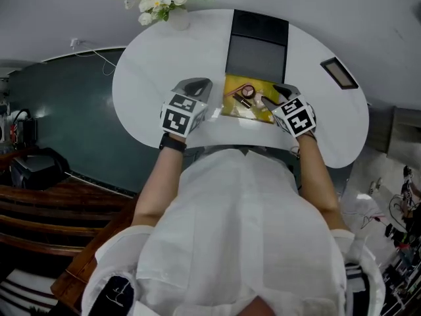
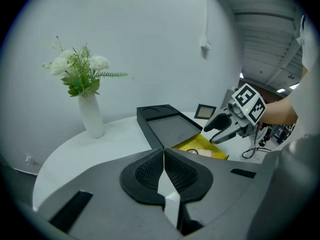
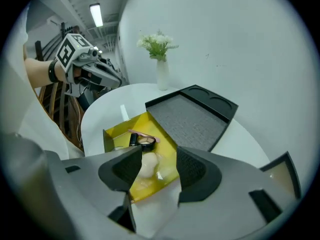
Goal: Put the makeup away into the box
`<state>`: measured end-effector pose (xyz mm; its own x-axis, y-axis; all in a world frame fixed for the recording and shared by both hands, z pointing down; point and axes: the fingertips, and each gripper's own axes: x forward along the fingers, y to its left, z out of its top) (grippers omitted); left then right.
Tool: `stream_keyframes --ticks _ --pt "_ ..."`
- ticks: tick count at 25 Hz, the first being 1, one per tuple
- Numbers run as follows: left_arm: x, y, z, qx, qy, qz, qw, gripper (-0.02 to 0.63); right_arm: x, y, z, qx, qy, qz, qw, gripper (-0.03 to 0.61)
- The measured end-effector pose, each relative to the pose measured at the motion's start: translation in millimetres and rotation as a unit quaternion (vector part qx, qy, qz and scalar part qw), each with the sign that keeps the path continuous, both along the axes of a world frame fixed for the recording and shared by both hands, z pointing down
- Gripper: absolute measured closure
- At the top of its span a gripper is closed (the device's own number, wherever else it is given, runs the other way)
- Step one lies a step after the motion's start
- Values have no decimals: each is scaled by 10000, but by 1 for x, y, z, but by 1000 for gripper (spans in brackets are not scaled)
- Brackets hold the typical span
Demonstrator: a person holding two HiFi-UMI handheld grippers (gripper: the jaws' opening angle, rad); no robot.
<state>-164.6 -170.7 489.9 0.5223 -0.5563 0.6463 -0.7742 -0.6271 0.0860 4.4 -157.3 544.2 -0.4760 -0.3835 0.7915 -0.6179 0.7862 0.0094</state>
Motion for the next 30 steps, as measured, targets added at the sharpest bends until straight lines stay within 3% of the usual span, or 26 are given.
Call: stream_keyframes --ticks 5,10,13,17,20,24,30 --pt "-2 -6 -14 175 114 -169 9996 592 48 -6 -25 211 -447 841 9952 373" --pt "-8 -13 -35 539 277 -383 9974 592 88 -8 -59 591 -1115 1547 9799 409" --pt "-13 -16 -50 818 407 -599 9940 592 109 -10 -82 892 -1699 1954 9618 463" --pt "-22 -21 -76 1341 626 -871 9851 592 133 -10 -115 1427 -2486 2412 9272 534" --pt "-26 -23 -96 1690 839 -1018 9767 592 147 -8 -135 1776 -2716 2571 9103 555" --pt "-23 -22 -128 2193 1136 -907 9648 592 157 -7 -155 2036 -2924 2599 8975 560" --pt "-21 -13 -162 2775 1626 -814 9434 592 158 -1 -174 2346 -2883 2429 8960 568"
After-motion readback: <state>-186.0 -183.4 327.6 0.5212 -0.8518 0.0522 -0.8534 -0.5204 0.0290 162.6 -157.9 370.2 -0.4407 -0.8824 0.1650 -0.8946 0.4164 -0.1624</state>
